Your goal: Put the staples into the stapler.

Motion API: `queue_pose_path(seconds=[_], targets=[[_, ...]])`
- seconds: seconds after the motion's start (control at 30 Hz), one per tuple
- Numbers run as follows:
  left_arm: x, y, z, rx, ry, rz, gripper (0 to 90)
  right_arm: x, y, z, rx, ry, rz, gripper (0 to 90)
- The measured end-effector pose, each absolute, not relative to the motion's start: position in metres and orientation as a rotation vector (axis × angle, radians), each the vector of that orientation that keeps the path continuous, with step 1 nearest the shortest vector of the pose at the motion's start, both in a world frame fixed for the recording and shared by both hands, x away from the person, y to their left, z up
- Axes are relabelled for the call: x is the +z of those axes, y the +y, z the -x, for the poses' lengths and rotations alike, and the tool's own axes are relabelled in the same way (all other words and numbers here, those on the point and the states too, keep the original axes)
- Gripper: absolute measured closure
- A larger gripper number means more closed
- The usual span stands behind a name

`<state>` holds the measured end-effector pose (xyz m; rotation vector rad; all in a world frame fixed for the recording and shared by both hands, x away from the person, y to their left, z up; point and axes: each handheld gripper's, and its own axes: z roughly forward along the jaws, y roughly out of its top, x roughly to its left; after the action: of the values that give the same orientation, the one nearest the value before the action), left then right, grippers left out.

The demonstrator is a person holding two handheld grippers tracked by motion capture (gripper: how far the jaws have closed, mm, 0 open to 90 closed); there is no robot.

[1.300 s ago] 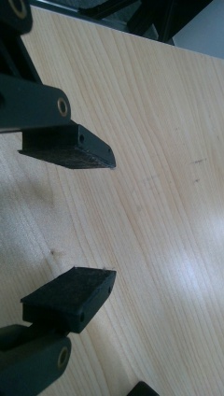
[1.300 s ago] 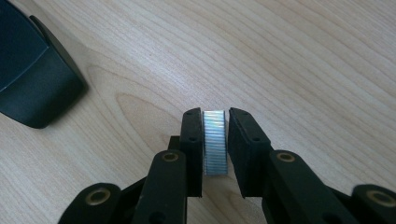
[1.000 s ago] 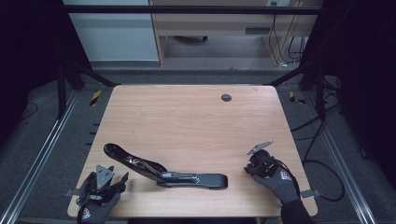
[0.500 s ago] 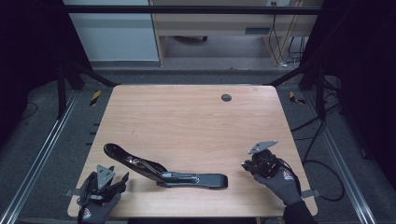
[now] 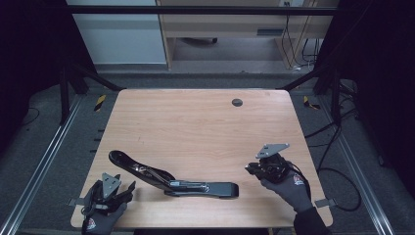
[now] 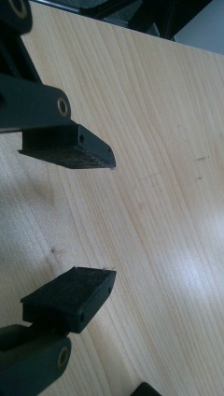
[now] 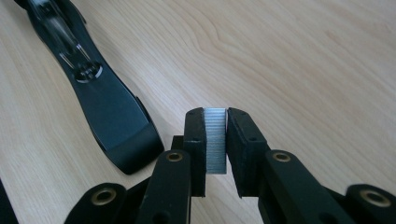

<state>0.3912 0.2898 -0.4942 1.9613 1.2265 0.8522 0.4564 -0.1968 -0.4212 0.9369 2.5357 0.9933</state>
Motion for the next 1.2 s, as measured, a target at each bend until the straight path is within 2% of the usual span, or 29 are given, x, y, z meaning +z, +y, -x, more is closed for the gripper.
queue_pose_path(seconds=[0.33, 1.2], targets=[[-0.494, 0.290, -0.391, 0.851, 1.224, -1.960, 38.6, -0.404, -0.174, -0.460, 1.063, 2.551, -0.827, 78.2], [-0.493, 0.290, -0.391, 0.850, 1.221, -1.957, 38.6, -0.396, -0.122, -0.471, 1.125, 2.667, -0.589, 78.2]])
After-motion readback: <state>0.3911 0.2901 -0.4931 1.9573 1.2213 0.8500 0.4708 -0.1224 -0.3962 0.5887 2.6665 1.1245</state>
